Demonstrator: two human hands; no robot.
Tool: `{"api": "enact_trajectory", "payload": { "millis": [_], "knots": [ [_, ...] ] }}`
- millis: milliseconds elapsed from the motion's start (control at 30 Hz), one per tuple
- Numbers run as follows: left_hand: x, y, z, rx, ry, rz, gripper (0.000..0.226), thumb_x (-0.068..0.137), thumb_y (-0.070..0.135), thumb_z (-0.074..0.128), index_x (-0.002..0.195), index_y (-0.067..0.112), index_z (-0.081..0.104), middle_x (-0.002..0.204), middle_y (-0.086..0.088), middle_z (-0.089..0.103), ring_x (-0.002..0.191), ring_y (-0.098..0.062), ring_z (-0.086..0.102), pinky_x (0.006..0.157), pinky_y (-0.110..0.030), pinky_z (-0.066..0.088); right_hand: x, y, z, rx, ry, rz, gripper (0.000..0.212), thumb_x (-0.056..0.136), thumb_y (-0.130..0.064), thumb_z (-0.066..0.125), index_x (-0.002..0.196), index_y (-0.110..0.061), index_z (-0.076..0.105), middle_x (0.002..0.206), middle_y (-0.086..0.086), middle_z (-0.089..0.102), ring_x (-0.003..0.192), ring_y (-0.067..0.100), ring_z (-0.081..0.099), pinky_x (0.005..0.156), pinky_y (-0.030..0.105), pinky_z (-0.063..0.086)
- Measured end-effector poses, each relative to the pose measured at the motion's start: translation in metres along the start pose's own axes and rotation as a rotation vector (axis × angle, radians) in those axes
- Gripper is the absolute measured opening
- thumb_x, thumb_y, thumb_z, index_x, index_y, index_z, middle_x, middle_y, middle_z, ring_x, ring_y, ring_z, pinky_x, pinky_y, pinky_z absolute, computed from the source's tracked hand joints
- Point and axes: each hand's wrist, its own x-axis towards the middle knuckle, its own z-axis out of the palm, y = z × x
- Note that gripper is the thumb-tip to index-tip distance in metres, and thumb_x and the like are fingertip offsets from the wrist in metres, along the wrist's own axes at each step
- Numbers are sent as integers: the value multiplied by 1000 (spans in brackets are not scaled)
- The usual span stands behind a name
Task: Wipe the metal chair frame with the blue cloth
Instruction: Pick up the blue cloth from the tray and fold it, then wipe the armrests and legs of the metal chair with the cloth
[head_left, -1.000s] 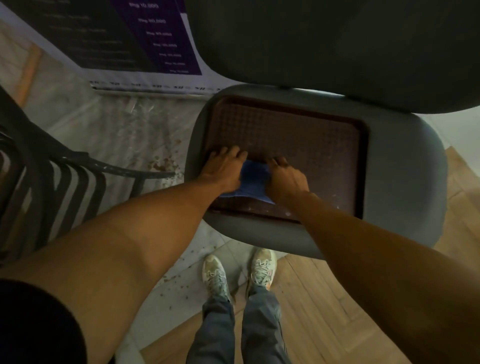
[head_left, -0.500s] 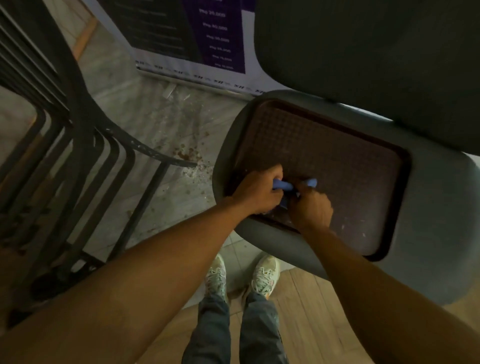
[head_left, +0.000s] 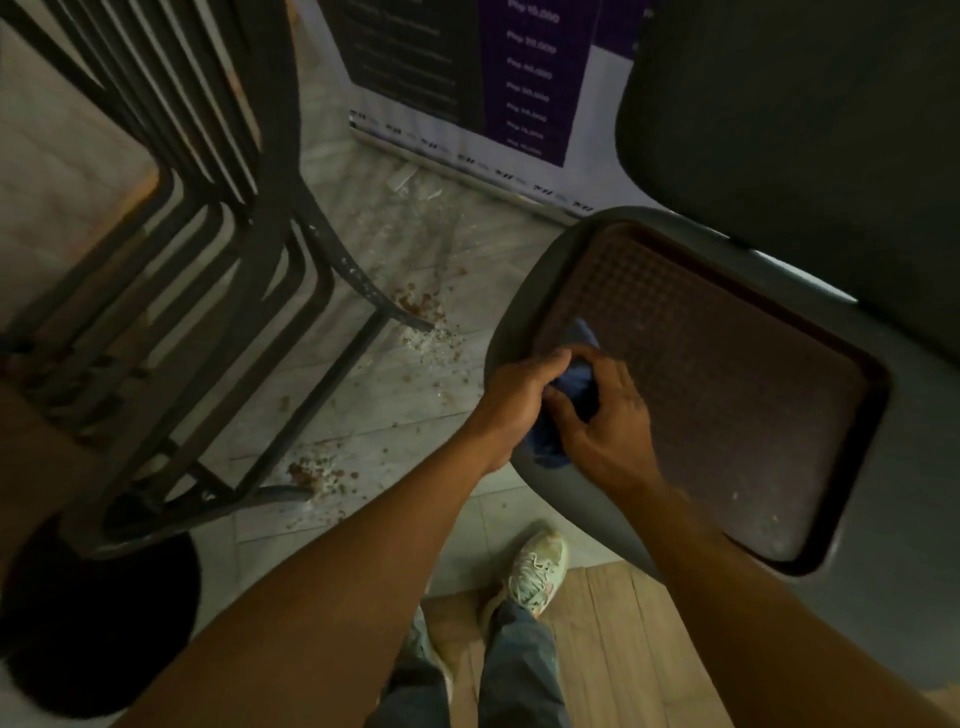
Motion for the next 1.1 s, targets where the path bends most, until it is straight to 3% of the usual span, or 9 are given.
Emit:
{"api": "enact_trajectory", "payload": {
  "millis": [100, 200, 300, 433, 500, 600, 800, 933, 1100],
  "knots": [
    [-16, 10, -29, 88, 119, 210, 14, 88, 30, 64, 97, 20, 68, 102, -8, 71, 96, -17, 67, 86, -36, 55, 7, -23, 19, 14, 64, -40, 31, 83, -17, 69, 112, -11, 58, 103, 7, 60, 90, 16, 58, 76, 30, 49],
    [-40, 22, -62, 109, 119, 360, 19, 82, 13, 71, 101, 16, 68, 91, -2, 71, 81, -9, 68, 68, -20, 53, 11, -51, 38, 31, 127, -81, 27, 82, -17, 65, 106, -7, 59, 99, 7, 60, 86, 19, 59, 73, 19, 45],
    [-66, 33, -96, 174, 215, 523, 26, 80, 7, 69, 99, 24, 69, 97, -1, 72, 95, -14, 68, 83, -30, 56, 13, -86, 55, 53, 182, -149, 31, 83, -11, 68, 112, -3, 58, 107, 11, 62, 95, 19, 61, 81, 17, 47],
    [-90, 40, -153, 232, 436, 625, 18, 79, 22, 68, 96, 29, 70, 88, 12, 72, 83, -4, 68, 74, -19, 57, 22, -132, 67, 169, 331, -198, 50, 85, -11, 67, 130, -7, 45, 121, -6, 57, 106, -13, 52, 87, 2, 41],
    [-94, 40, -182, 445, 632, 662, 18, 84, 22, 66, 101, 25, 69, 94, 14, 70, 88, -1, 65, 78, -18, 55, 30, -149, 69, 202, 368, -205, 55, 85, -18, 67, 132, -12, 39, 122, -5, 55, 106, -6, 56, 85, 6, 44],
    [-92, 37, -216, 769, 875, 706, 27, 87, 19, 64, 114, 17, 65, 113, -3, 67, 99, -15, 62, 83, -29, 52, 45, -162, 76, 242, 416, -281, 53, 82, -15, 70, 125, -5, 40, 115, -2, 55, 98, 3, 57, 80, 8, 45],
    [-38, 20, -245, 1312, 985, 686, 63, 90, 27, 57, 144, 7, 33, 151, -19, 33, 140, -35, 28, 113, -55, 27, 87, -140, 128, 328, 449, -501, 57, 81, -10, 71, 129, 5, 42, 129, 11, 52, 120, 12, 50, 100, 18, 41],
    [0, 5, -251, 1418, 1069, 677, 71, 94, 36, 47, 150, 7, 15, 159, -18, 14, 147, -33, 10, 119, -55, 11, 115, -117, 176, 405, 477, -628, 62, 83, -8, 69, 132, 12, 37, 137, 23, 46, 127, 17, 41, 108, 23, 36],
    [31, -8, -256, 1506, 1282, 755, 76, 91, 41, 46, 149, 5, 13, 157, -18, 20, 145, -33, 18, 116, -59, 16, 137, -99, 220, 588, 500, -670, 55, 82, -11, 71, 129, -1, 43, 125, 4, 54, 113, 1, 52, 96, 18, 44]
  ]
}}
